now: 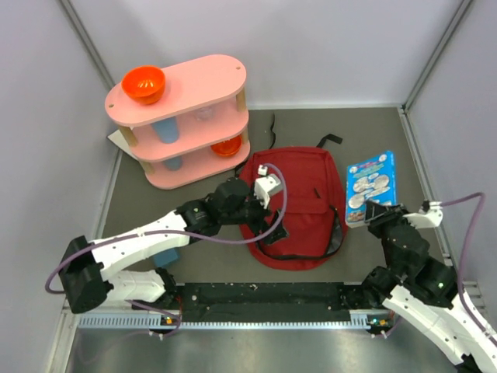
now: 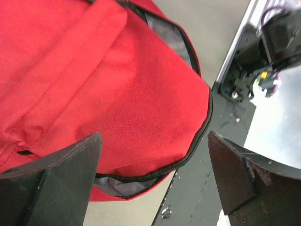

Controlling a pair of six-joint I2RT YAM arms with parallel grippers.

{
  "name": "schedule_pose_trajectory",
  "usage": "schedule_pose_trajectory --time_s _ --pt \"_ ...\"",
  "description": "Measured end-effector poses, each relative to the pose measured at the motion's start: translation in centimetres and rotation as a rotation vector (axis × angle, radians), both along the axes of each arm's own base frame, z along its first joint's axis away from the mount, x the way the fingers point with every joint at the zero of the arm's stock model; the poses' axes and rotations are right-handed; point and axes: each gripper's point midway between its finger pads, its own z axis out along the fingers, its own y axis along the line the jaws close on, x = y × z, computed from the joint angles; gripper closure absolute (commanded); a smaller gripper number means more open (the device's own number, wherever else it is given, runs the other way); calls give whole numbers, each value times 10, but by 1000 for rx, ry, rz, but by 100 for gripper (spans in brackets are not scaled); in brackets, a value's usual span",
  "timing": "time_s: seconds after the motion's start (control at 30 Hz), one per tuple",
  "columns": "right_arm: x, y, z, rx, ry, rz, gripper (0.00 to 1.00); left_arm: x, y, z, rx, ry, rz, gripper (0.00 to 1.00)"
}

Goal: Pack the student bag
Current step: Pick up the book from the center of the board.

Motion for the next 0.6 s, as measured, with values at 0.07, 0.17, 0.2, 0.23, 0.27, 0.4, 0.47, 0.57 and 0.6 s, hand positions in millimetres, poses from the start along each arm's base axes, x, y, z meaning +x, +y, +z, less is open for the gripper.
schedule_pose_trajectory --time_s 0.07,0.17,0.2,0.23,0.27,0.4,0.47,0.57,0.6 --pt "-3 -10 15 -11 -30 -28 100 -9 -4 -13 51 4 -41 1" --pt "-6 -19 31 -31 -58 -45 100 -17 -10 -27 109 11 -87 1" --pt "-7 -20 35 -41 -62 -44 100 -20 -12 -30 124 12 -101 1" --pt "-8 -21 36 -47 -63 -43 100 -23 -14 -33 137 11 -117 1" --pt "-9 -22 37 -58 -62 -41 100 -26 -17 -34 147 10 -133 1" --pt "-10 -23 35 -85 -50 -36 100 -38 -30 -33 163 2 -208 1" --pt "-11 -23 32 -97 -39 -29 100 -45 -38 -33 172 6 -255 2" --pt "-10 -21 30 -108 -29 -16 100 -54 -50 -37 211 9 -311 3" --pt "-10 -19 29 -112 -24 -9 100 -59 -56 -40 230 4 -330 6"
